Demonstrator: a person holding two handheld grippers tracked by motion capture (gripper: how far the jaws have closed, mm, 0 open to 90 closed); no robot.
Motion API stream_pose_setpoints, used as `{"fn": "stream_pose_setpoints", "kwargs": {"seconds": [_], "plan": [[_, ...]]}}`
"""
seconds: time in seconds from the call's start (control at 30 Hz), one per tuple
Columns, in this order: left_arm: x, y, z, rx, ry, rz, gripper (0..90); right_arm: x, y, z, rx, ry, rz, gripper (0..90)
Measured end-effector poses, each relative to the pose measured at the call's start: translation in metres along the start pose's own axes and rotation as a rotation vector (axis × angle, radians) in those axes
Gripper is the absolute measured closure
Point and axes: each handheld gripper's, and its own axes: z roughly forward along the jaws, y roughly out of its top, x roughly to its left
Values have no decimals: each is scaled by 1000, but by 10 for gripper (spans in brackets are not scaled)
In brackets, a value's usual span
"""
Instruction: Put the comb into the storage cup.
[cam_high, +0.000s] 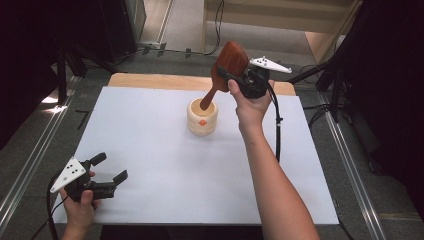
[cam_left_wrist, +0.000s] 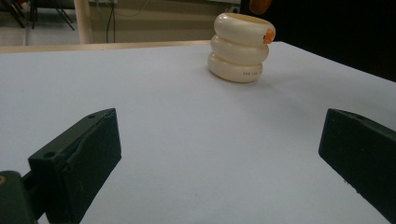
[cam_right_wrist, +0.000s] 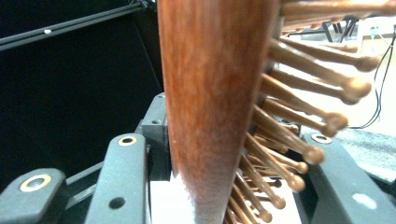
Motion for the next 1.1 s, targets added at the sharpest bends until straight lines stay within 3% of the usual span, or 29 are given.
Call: {"fn": "stream_pose_setpoints", "kwargs": {"seconds": [1.1], "plan": [[1, 0, 0, -5, -10, -3, 0, -9, -51, 29, 71, -22, 36, 522]]}}
